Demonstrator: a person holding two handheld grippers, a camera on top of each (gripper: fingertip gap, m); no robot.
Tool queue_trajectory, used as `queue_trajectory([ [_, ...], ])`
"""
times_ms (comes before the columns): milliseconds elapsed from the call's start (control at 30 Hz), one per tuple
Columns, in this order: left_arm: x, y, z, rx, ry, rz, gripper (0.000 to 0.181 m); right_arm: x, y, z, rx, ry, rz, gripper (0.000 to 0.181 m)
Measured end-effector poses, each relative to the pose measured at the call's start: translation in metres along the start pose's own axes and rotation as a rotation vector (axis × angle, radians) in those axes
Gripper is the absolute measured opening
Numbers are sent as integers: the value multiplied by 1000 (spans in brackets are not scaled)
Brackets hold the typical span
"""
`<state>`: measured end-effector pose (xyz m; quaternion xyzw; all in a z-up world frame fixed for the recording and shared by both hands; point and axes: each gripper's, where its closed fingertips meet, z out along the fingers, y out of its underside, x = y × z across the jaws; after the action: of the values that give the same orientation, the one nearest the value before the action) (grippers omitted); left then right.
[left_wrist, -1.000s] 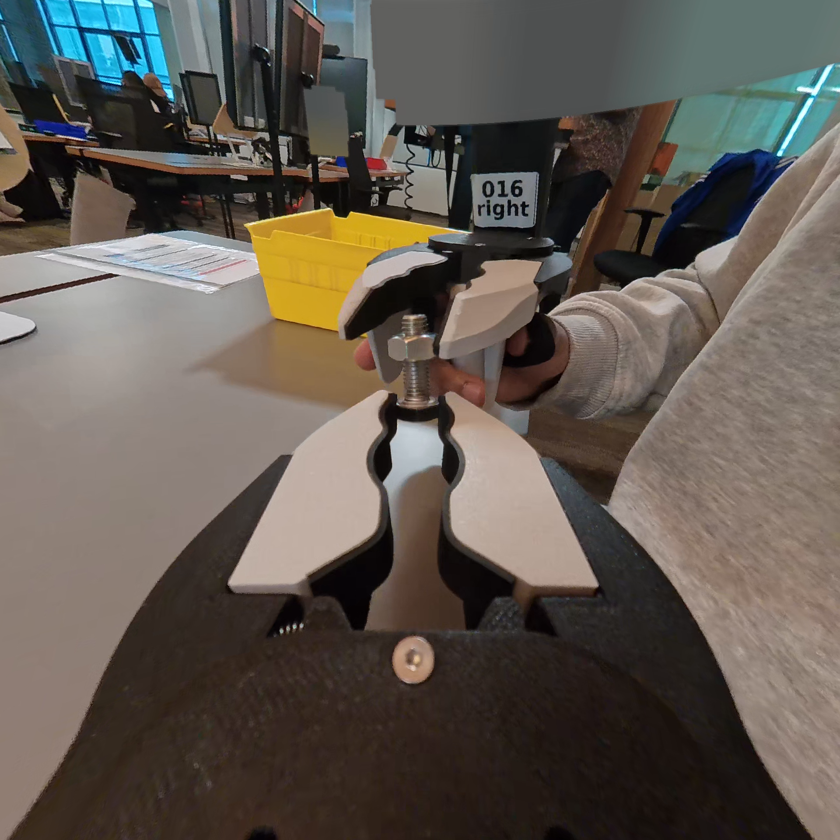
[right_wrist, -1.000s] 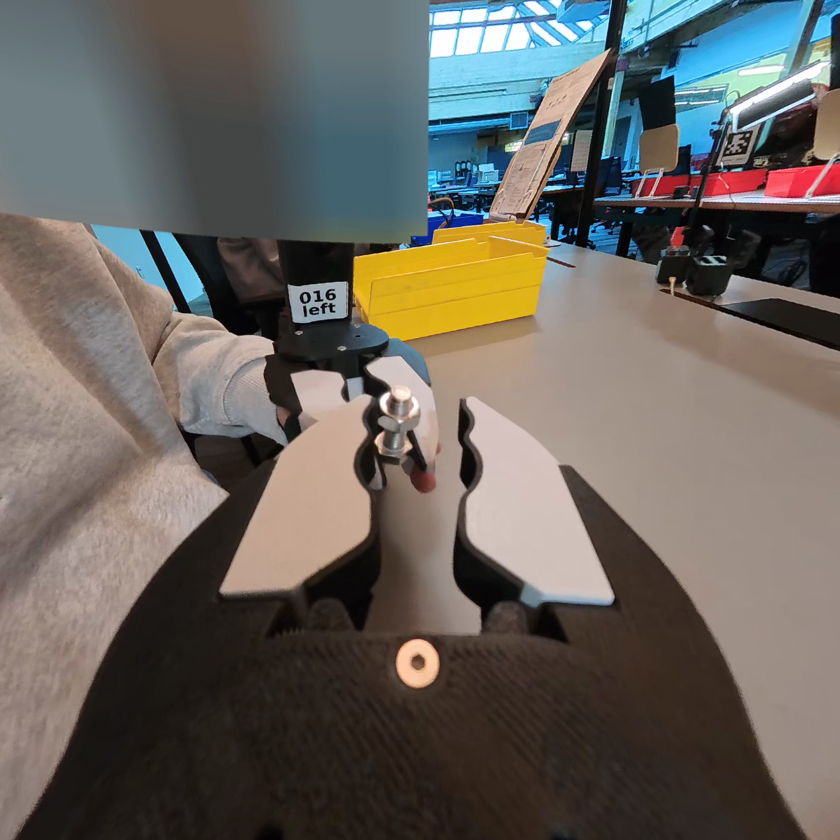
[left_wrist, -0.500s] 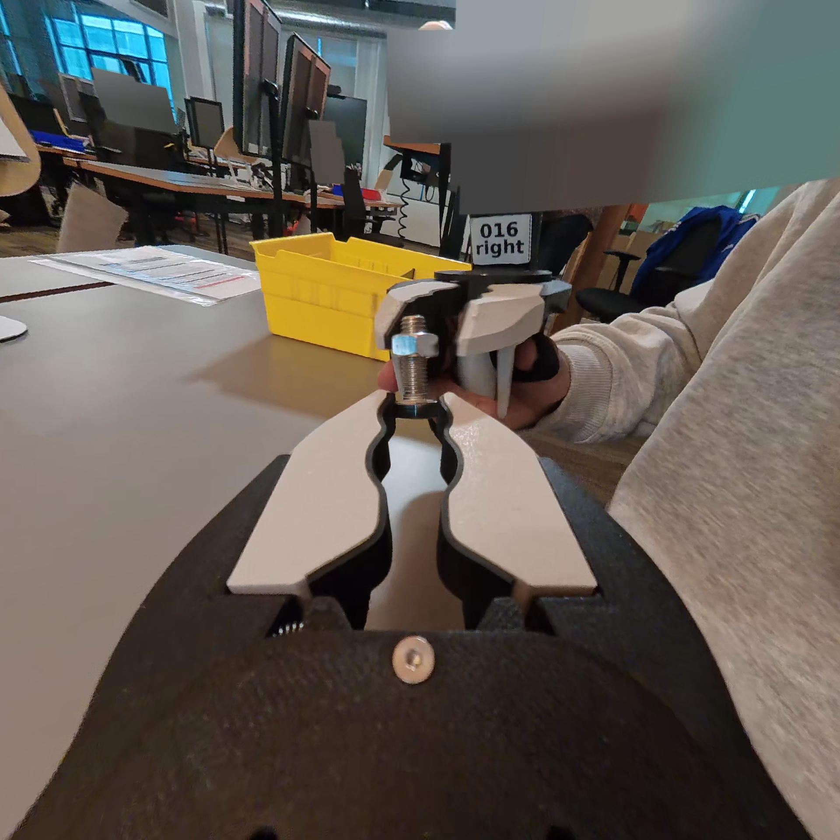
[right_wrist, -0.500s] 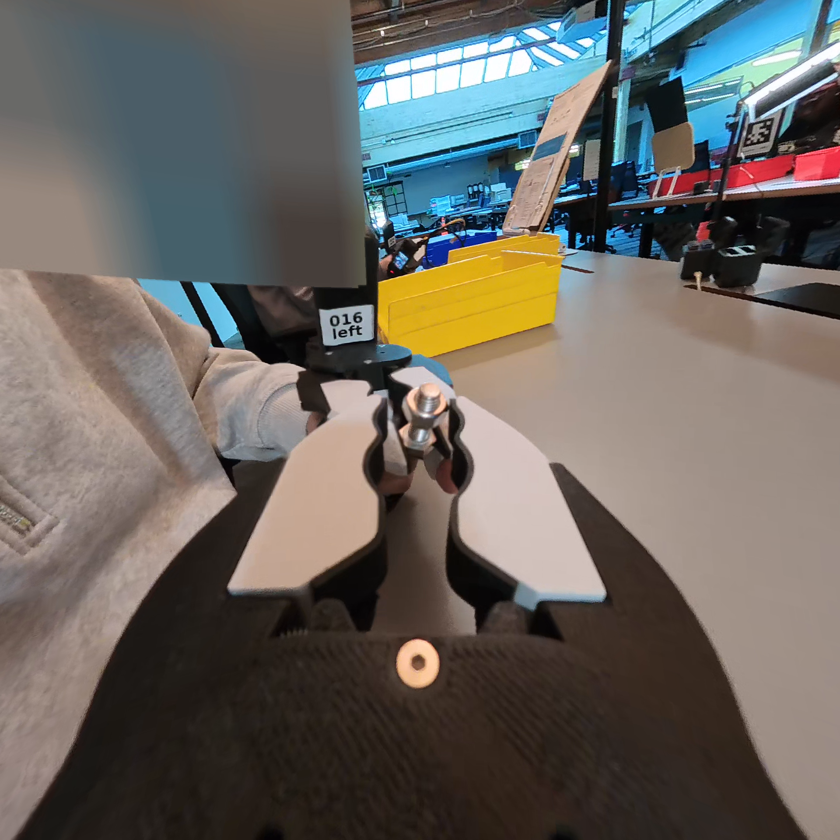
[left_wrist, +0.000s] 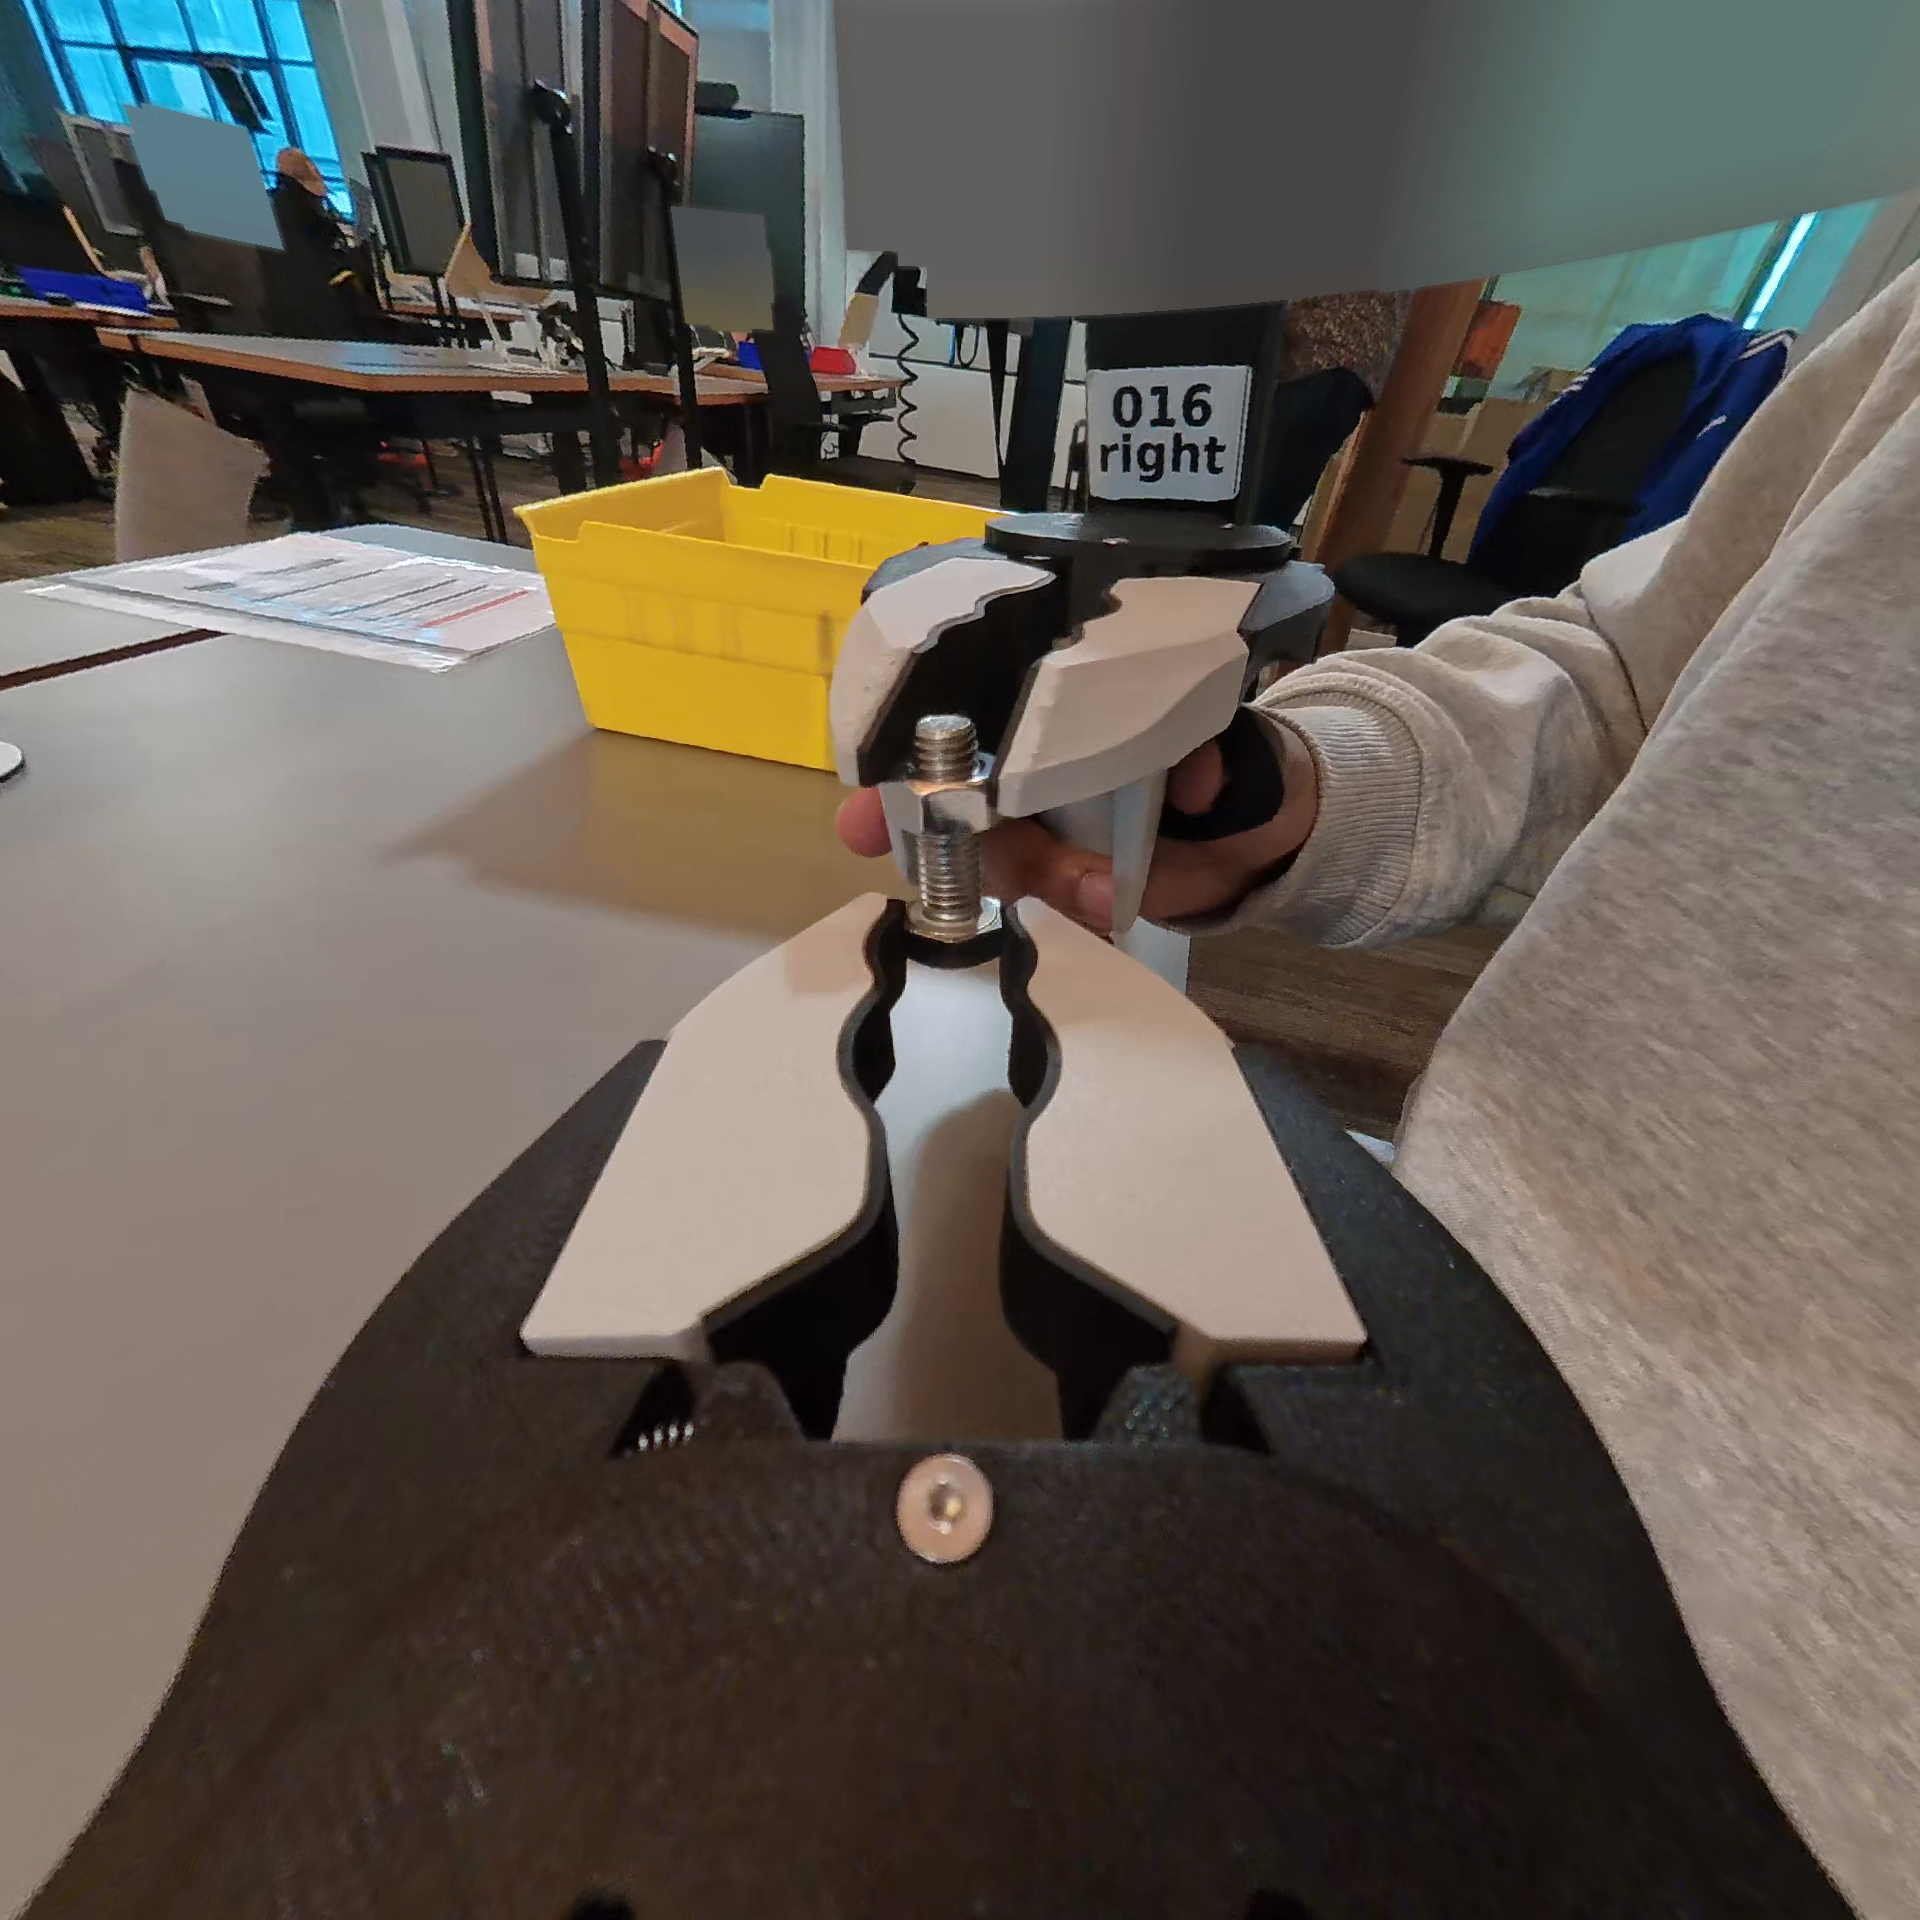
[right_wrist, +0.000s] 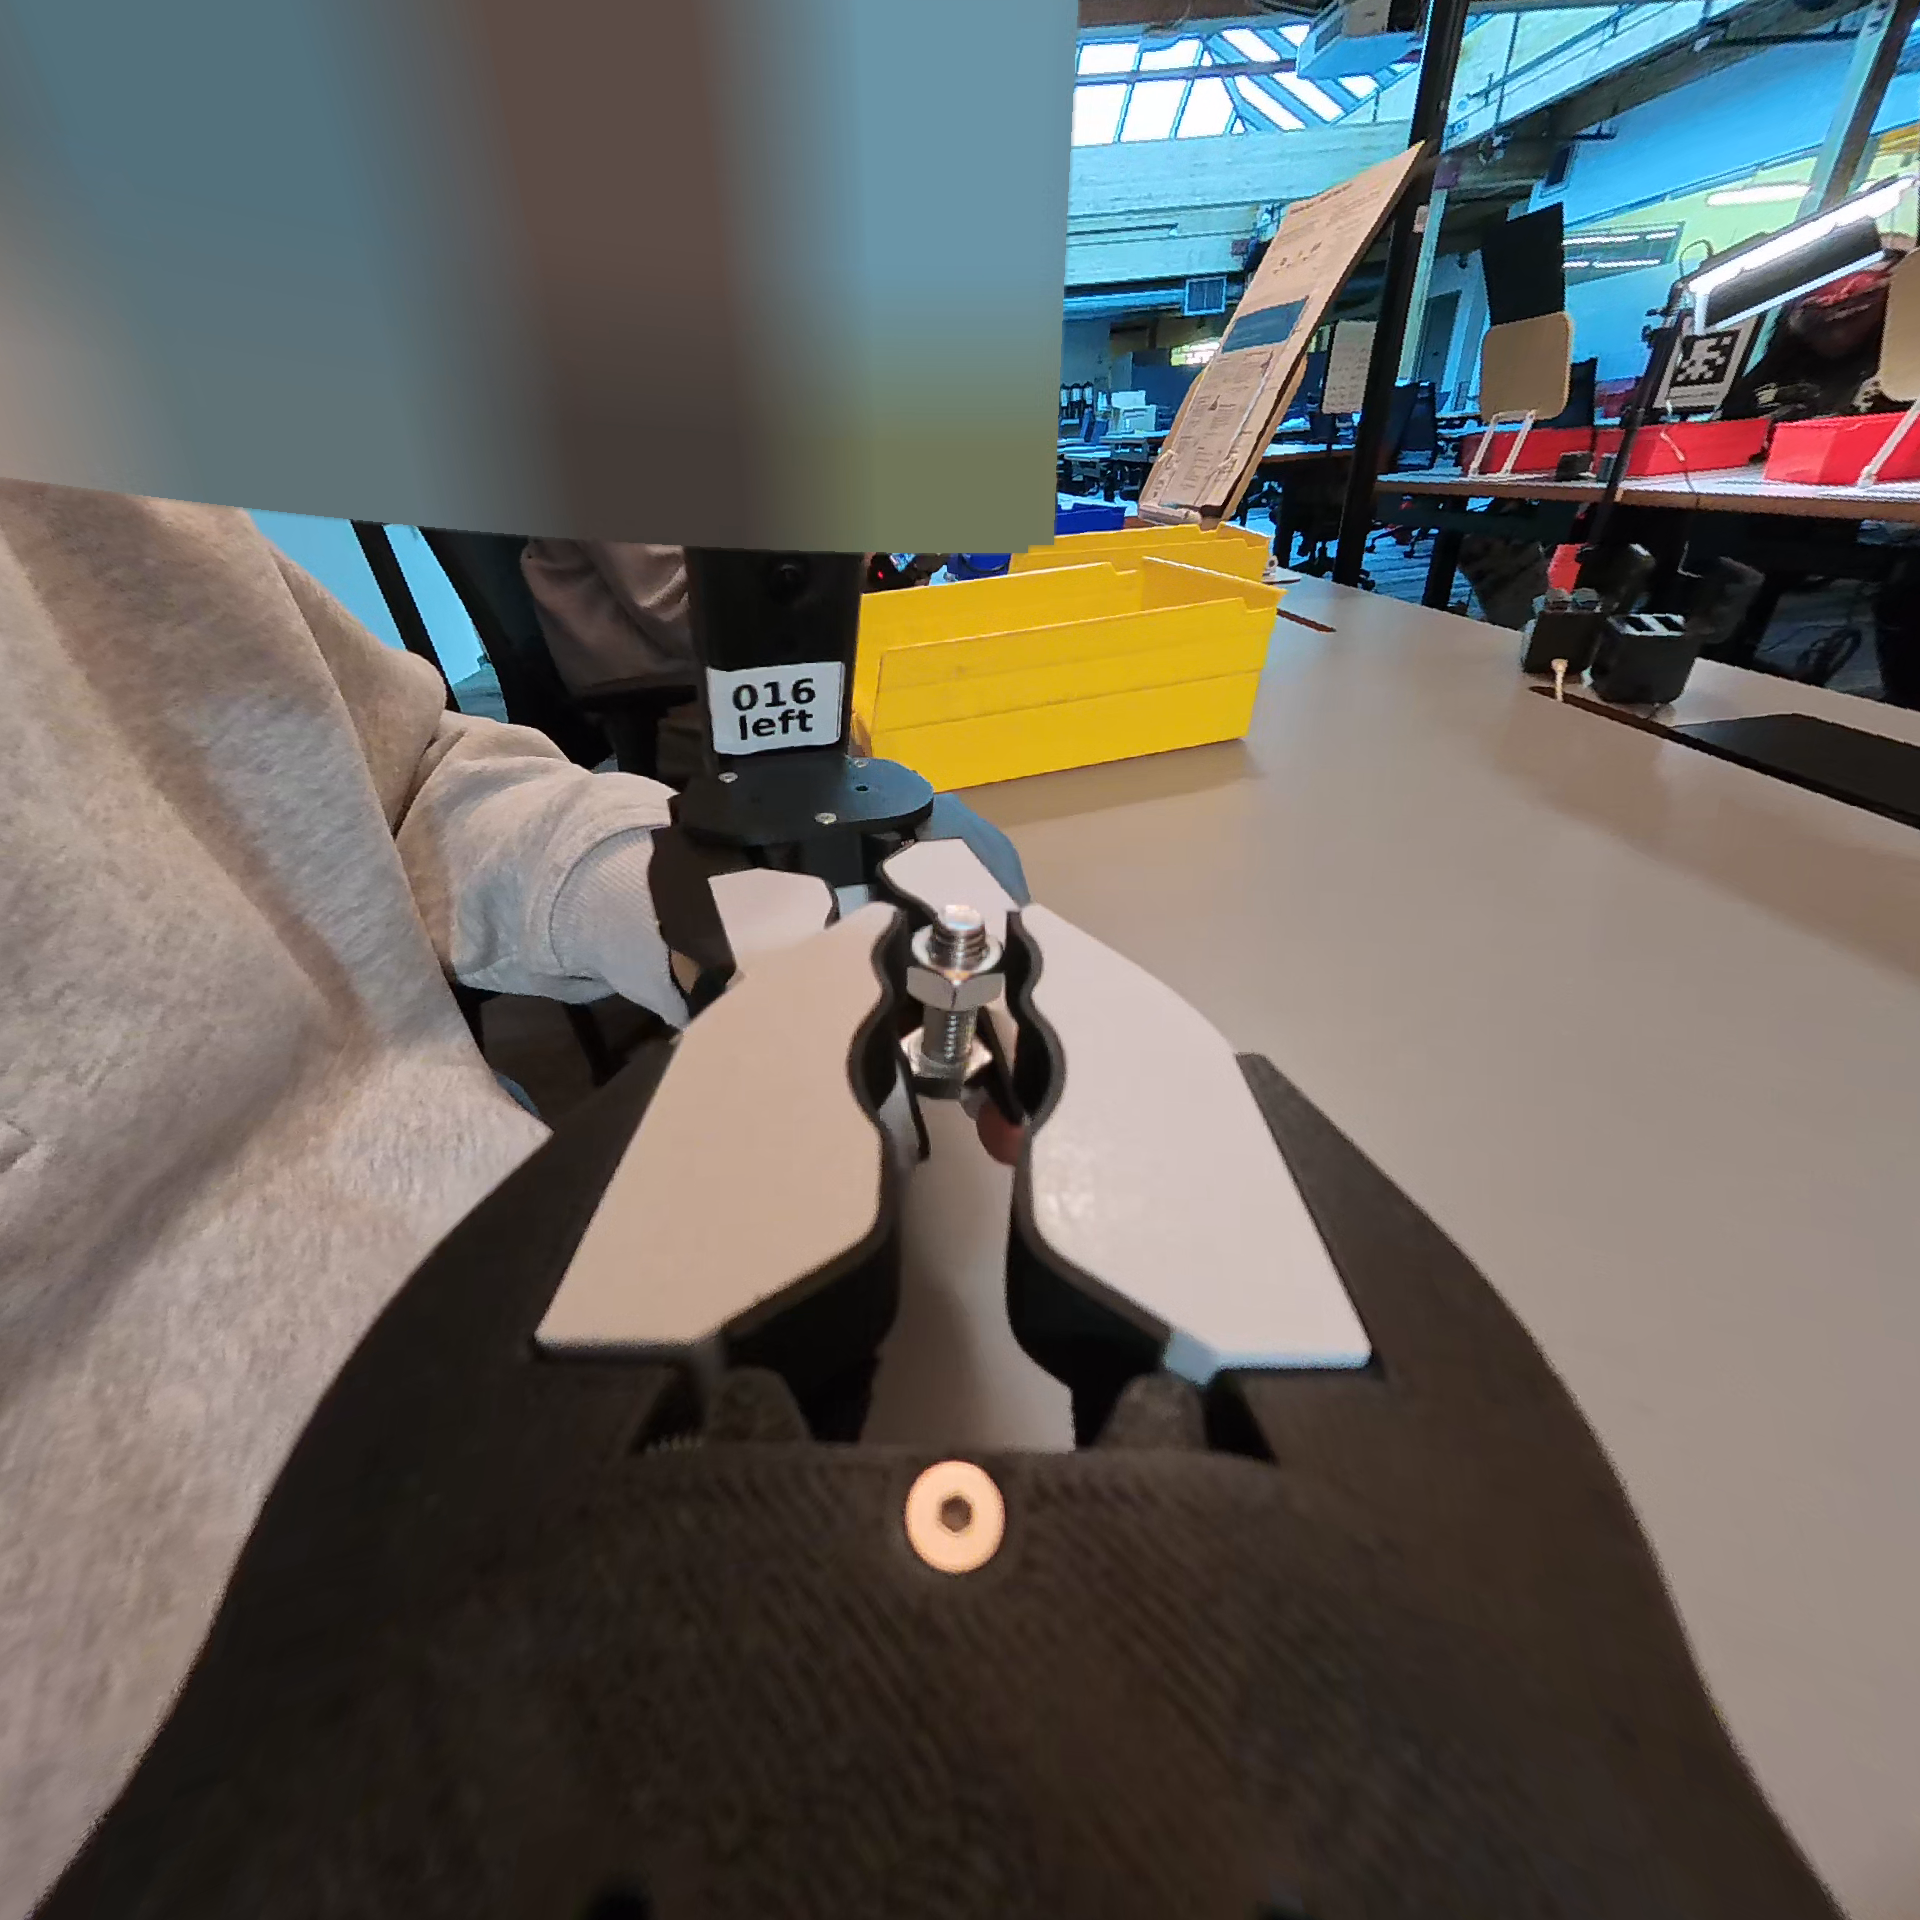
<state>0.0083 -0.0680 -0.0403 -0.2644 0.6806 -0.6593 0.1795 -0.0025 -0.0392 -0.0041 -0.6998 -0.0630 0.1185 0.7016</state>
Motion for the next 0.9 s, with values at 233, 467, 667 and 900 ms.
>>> queue_trajectory([
  [233, -10, -5, -5, 39, -23, -61, 17, 5, 1, -2, 10, 0, 52, 31],
  [467, -4, -5, -4, 39, -9, -36, 17, 9, 4, -2, -10, 34, 35, 28],
  [667, -6, -11, -4, 68, 2, -55, 17, 18, 2, -13, 7, 73, 51, 24],
  [900, -1, -8, 4, 51, 32, -38, 17, 9, -4, -12, 18, 92, 22, 29],
])
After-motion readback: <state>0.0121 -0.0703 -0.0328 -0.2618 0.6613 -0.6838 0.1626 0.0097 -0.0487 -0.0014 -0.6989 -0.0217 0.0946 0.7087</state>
